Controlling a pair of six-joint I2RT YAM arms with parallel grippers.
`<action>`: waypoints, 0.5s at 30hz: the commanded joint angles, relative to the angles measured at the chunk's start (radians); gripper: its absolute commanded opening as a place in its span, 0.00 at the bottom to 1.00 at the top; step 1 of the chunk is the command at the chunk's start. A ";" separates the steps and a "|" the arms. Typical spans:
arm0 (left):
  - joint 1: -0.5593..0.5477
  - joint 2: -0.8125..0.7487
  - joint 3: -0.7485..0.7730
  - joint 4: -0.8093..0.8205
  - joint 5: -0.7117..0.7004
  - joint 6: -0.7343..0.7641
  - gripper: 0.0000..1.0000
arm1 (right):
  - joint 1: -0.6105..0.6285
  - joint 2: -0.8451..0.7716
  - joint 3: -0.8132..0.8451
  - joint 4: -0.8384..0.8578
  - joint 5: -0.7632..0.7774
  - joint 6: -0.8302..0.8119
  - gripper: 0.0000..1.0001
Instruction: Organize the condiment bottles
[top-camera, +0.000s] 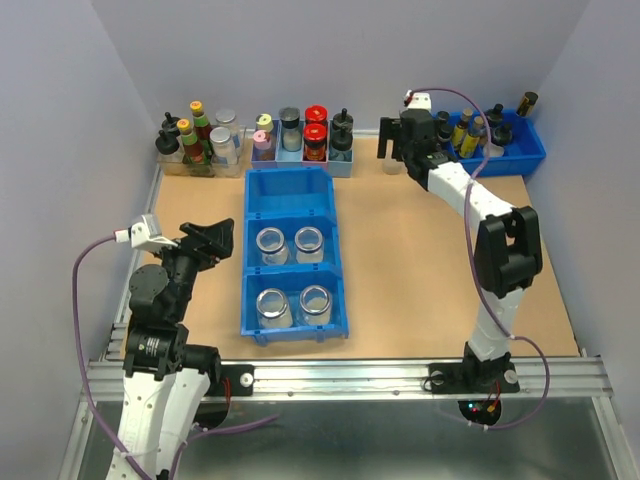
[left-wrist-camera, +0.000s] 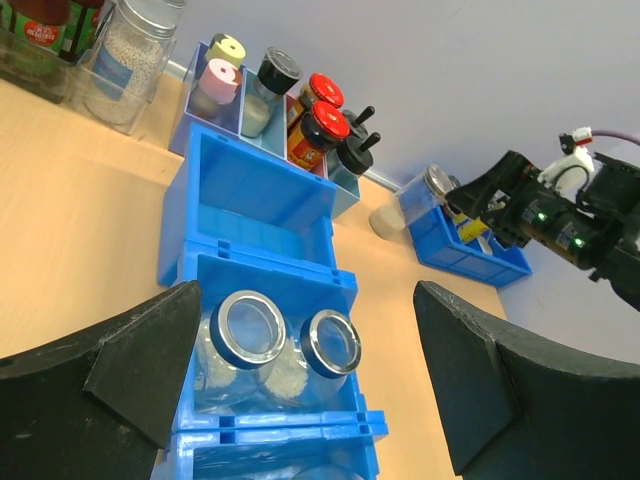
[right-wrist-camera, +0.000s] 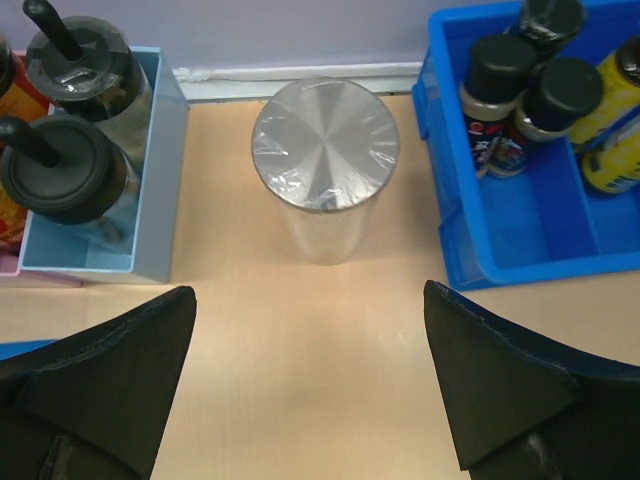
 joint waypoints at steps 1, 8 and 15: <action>0.000 0.008 0.054 0.030 0.001 0.015 0.99 | -0.013 0.082 0.149 0.061 0.049 0.038 1.00; 0.000 0.014 0.072 0.019 -0.014 0.032 0.99 | -0.044 0.211 0.285 0.085 0.049 0.003 1.00; 0.000 0.020 0.065 0.024 -0.016 0.034 0.99 | -0.071 0.294 0.359 0.088 0.052 -0.014 1.00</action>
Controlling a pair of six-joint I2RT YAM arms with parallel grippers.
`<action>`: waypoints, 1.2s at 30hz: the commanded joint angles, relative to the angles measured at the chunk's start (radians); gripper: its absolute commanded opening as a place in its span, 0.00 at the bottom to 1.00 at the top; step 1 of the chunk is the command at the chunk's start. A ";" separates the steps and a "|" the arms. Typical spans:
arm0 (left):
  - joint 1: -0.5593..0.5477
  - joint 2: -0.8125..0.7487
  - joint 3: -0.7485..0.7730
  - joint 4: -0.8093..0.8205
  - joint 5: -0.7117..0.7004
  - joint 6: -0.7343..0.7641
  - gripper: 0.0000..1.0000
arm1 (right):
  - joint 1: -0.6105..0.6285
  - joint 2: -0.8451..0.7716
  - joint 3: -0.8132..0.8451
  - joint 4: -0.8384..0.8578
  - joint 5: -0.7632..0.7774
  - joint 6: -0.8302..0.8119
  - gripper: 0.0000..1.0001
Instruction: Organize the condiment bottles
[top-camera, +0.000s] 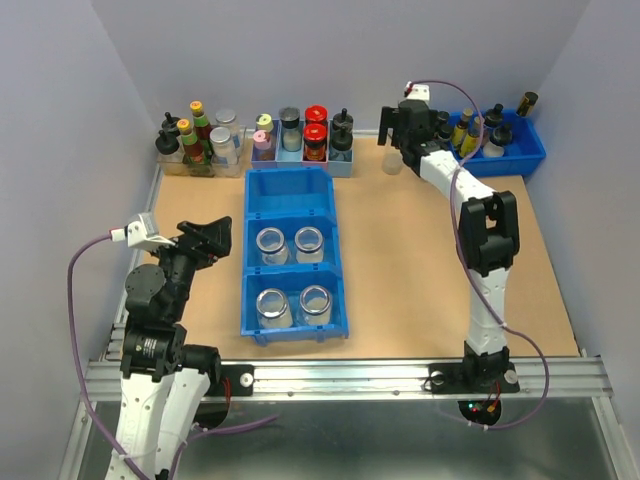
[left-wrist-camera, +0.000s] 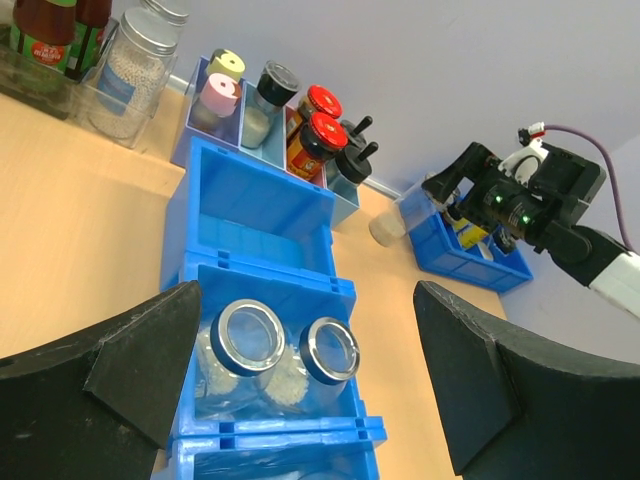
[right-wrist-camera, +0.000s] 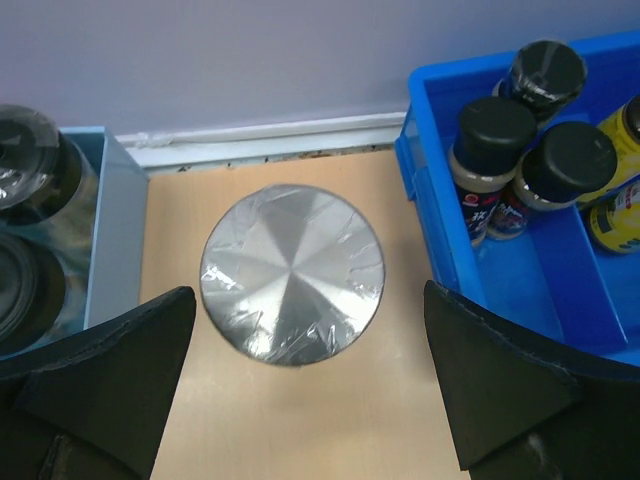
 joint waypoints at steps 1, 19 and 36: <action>0.000 0.014 0.033 0.035 -0.006 0.018 0.99 | -0.020 0.038 0.099 0.064 -0.005 -0.017 1.00; 0.000 0.004 0.044 0.018 -0.021 0.034 0.99 | -0.032 0.034 0.116 0.073 -0.144 -0.037 0.09; 0.000 -0.039 0.039 0.015 -0.009 0.021 0.99 | 0.106 -0.446 -0.232 0.085 -0.479 -0.011 0.00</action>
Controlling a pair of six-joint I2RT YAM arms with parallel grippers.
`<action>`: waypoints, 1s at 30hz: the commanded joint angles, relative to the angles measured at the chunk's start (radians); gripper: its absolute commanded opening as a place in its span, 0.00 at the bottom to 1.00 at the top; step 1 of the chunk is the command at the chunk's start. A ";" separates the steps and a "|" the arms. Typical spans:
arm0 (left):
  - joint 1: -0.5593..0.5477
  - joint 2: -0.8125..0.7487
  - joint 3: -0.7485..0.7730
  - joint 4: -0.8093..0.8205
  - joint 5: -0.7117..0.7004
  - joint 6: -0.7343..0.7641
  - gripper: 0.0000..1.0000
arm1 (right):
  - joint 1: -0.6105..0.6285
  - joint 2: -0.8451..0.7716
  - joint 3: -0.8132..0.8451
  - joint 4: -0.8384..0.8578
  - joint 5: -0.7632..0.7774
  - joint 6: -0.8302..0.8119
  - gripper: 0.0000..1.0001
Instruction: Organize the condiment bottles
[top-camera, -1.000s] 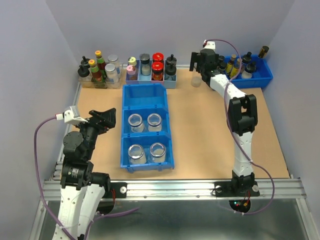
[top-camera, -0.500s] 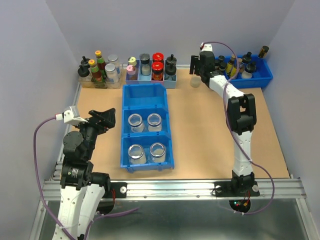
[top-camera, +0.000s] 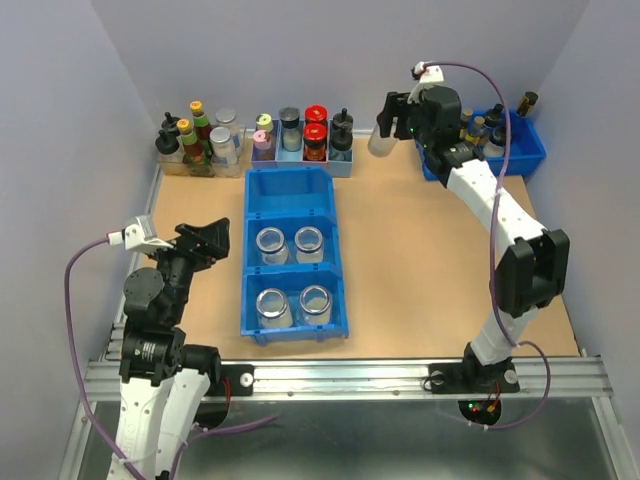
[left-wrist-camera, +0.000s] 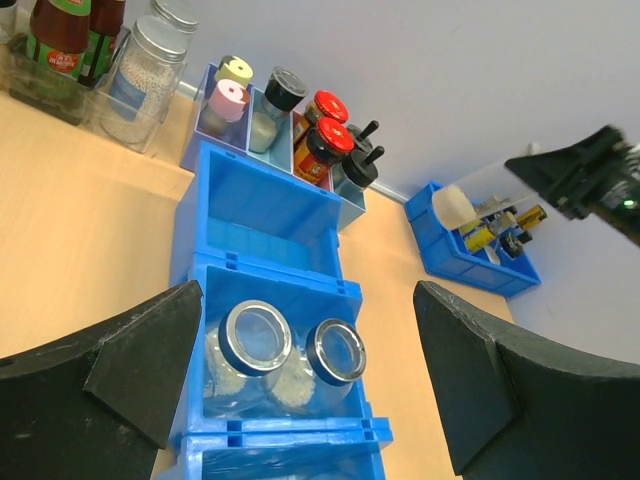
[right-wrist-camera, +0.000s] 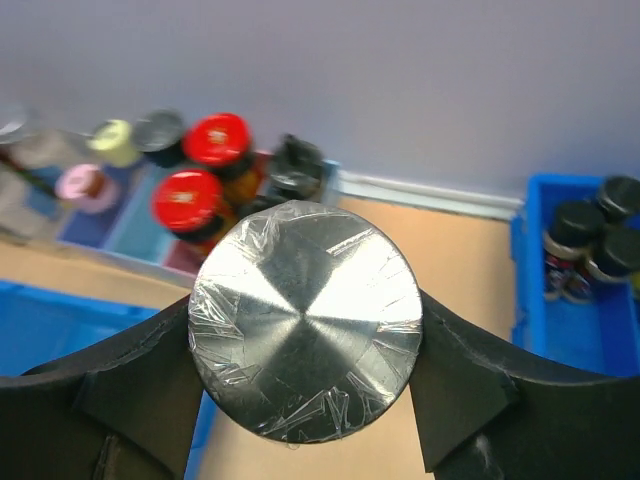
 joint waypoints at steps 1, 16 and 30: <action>0.000 -0.027 0.035 0.031 0.008 0.008 0.99 | 0.109 -0.083 -0.049 0.092 -0.142 0.010 0.00; 0.000 -0.076 0.035 -0.006 -0.008 0.012 0.99 | 0.382 0.120 0.142 0.092 -0.145 -0.029 0.00; 0.000 -0.088 0.023 -0.009 -0.016 0.013 0.99 | 0.450 0.393 0.374 0.086 -0.194 -0.090 0.00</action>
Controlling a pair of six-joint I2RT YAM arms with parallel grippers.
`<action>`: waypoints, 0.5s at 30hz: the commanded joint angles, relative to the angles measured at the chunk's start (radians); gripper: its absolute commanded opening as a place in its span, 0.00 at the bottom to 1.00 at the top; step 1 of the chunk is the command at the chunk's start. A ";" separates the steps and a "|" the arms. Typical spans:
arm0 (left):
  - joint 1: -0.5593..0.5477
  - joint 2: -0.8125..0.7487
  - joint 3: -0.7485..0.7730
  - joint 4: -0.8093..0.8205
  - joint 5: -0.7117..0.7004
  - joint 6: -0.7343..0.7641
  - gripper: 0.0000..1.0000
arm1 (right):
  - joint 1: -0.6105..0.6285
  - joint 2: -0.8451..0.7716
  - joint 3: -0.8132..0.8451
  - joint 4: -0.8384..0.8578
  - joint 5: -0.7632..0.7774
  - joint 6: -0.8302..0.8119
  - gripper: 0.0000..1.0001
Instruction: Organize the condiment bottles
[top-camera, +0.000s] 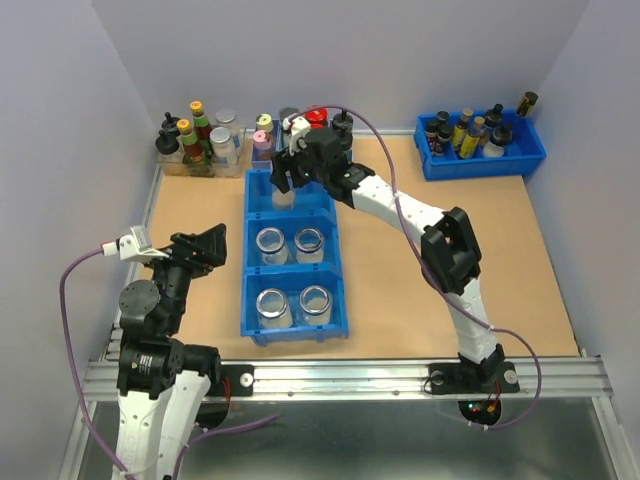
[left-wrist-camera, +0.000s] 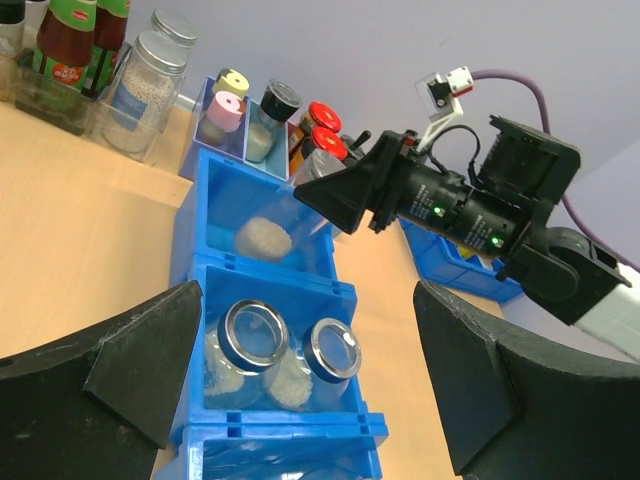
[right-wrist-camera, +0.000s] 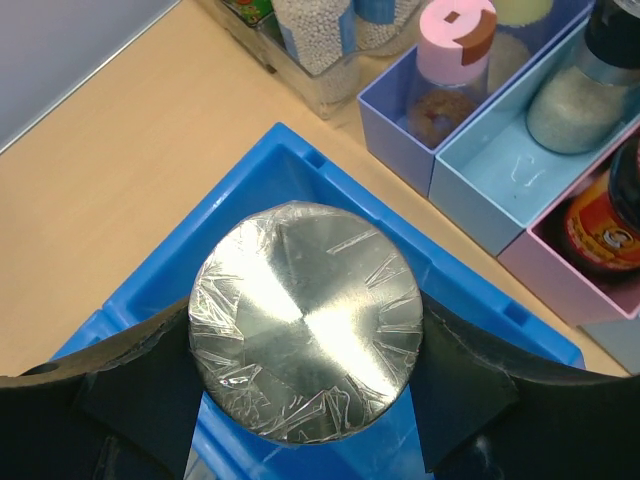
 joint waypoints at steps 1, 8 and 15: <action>0.000 -0.011 0.021 0.034 -0.005 0.012 0.99 | 0.043 0.036 0.130 0.086 -0.019 -0.057 0.00; 0.000 -0.010 0.018 0.039 -0.003 0.009 0.99 | 0.077 0.128 0.221 0.050 0.029 -0.146 0.00; 0.000 -0.007 0.009 0.046 -0.005 0.006 0.99 | 0.085 0.168 0.244 0.033 0.029 -0.166 0.01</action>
